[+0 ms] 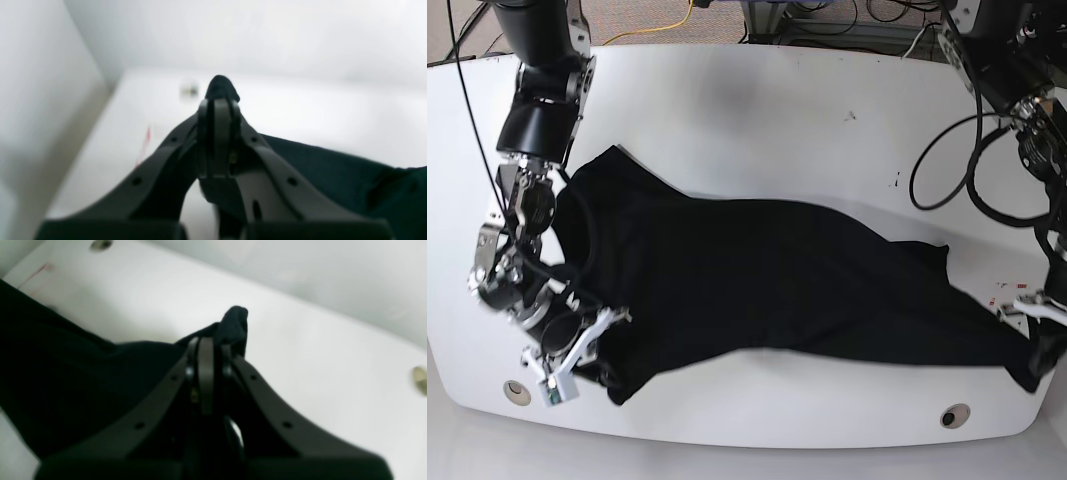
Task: Layout the t-shirt on the table in an organized manner, then fold the t-shirt properly
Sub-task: 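Pull the shirt edges apart with both grippers to spread it, then lift the shirt with both grippers and swing it down flat, then drag the shirt edge with both grippers to straighten it flat, then move both grippers along the shirt sides and grasp the hem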
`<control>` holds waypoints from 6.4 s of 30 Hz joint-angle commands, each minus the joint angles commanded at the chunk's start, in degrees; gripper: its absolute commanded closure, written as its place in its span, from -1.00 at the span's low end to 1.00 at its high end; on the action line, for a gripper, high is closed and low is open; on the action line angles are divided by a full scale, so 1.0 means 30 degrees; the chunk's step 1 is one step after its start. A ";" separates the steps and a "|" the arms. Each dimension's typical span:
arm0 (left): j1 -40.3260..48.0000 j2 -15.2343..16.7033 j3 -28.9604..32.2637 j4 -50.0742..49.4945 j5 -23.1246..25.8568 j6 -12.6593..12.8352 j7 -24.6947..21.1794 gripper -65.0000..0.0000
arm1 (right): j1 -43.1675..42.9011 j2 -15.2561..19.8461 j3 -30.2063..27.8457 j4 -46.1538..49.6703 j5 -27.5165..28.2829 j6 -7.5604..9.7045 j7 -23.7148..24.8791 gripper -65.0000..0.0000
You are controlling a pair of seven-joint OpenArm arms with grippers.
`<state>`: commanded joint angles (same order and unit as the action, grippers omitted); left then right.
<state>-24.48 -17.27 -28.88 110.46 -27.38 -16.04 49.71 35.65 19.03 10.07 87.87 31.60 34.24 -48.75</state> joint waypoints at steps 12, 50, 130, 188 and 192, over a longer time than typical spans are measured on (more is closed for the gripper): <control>-0.8821 0.0029 0.2051 -0.0703 0.1846 0.0000 0.0967 0.99 | 0.9201 0.2637 -0.2725 -0.2842 0.0029 0.0029 -0.0879 1.00; 0.6330 0.0674 0.0674 -0.0498 0.0733 -0.0088 0.0879 1.00 | -1.1985 -0.0967 0.4542 0.6505 -0.0059 0.1377 -0.3370 1.00; 1.7172 0.0615 -0.2989 -0.1407 -0.0059 -0.0088 0.3282 0.06 | -2.0864 -0.2374 0.5363 0.7736 -0.0147 0.0557 -0.1055 -0.28; 0.3985 0.1963 0.0615 -0.2842 0.3516 0.0000 0.3048 0.01 | -0.5451 0.0410 0.0733 -1.2835 -0.0117 0.0264 0.5040 -0.27; 0.3985 0.1963 0.0615 -0.4132 0.3516 0.0000 0.2081 0.01 | -0.5949 0.0088 0.0733 -1.2132 -0.0117 0.0205 0.4952 -0.26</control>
<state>-12.53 -11.38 -27.03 98.07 -16.84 -16.04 55.96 17.80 19.30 12.26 51.47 31.25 34.86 -33.89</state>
